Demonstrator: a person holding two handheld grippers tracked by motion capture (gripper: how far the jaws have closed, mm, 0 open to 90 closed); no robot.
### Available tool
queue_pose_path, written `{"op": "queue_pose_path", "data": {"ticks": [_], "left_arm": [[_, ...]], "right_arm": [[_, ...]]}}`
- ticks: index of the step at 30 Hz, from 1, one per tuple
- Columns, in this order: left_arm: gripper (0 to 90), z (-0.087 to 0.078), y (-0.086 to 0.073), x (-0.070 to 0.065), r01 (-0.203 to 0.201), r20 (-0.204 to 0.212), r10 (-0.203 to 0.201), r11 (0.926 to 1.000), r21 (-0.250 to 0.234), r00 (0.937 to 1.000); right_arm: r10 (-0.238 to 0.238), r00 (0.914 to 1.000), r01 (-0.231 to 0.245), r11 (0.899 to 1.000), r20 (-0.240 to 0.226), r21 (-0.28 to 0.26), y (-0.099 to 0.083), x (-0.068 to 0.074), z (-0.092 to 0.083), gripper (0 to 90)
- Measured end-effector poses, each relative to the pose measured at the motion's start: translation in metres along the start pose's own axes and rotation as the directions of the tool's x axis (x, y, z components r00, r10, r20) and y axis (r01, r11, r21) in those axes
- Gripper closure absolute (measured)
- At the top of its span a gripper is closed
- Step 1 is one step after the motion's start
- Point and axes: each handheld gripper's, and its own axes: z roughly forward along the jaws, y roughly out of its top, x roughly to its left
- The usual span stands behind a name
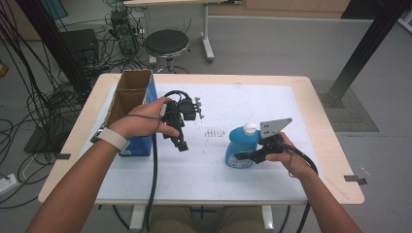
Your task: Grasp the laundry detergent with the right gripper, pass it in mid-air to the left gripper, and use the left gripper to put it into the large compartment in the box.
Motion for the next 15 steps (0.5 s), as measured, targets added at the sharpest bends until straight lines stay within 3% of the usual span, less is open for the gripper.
{"op": "queue_pose_path", "data": {"ticks": [15], "left_arm": [[12.6,-0.0002,-0.0011,0.0011,0.007,-0.001,-0.007,1.0000,-0.004,1.0000]], "right_arm": [[-0.001,1.0000,0.001,1.000,0.002,-0.002,-0.0002,0.0004,0.0001,42.5]]}}
